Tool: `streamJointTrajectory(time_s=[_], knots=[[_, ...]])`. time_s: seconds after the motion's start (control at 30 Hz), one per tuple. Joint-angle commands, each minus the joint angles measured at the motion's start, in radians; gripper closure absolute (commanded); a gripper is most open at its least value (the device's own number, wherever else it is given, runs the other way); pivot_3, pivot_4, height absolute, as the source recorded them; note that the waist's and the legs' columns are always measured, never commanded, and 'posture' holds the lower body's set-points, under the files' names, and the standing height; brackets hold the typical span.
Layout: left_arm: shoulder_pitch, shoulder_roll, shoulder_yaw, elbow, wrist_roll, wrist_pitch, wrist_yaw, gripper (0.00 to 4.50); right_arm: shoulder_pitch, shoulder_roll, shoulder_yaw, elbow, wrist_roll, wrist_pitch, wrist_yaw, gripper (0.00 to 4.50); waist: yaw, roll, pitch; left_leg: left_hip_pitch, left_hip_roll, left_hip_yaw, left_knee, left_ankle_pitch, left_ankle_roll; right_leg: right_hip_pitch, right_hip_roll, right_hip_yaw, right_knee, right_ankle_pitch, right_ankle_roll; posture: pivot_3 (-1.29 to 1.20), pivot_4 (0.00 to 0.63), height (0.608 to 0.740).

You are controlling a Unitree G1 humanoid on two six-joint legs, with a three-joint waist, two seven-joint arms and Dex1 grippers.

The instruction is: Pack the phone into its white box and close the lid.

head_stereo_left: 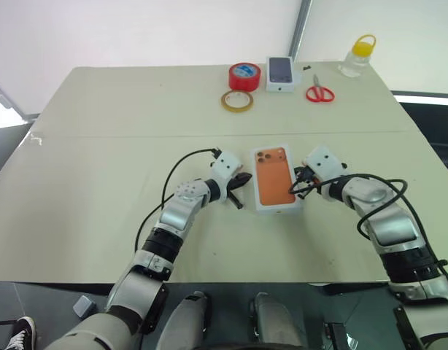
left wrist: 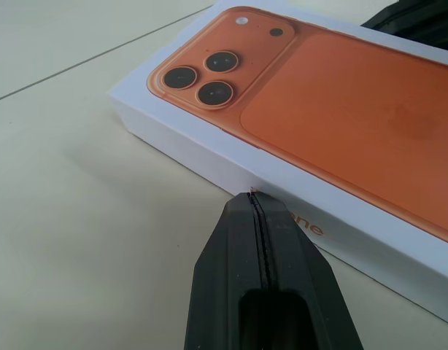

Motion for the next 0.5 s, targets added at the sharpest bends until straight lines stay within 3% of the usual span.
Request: streamJointTrajectory(time_s=[0.03,0.5], knots=[[-0.017,-0.008,0.009,-0.037,-0.007,-0.042,0.004,4.50,-0.005,-0.025,-0.020,0.021,-0.014,0.007,0.008,4.44,0.001,0.000,0.000,0.000,0.000,0.000,0.000,0.000,0.000,0.000,0.000,0.000,0.000,0.000,0.000,0.00,0.150,0.740],[-0.007,-0.010,-0.020,-0.038,0.034,-0.033,0.020,4.50,0.000,-0.031,-0.029,0.002,-0.018,0.012,0.011,4.44,0.001,0.000,0.000,0.000,0.000,0.000,0.000,0.000,0.000,0.001,0.000,0.000,-0.001,0.000,0.000,0.00,0.150,0.740]])
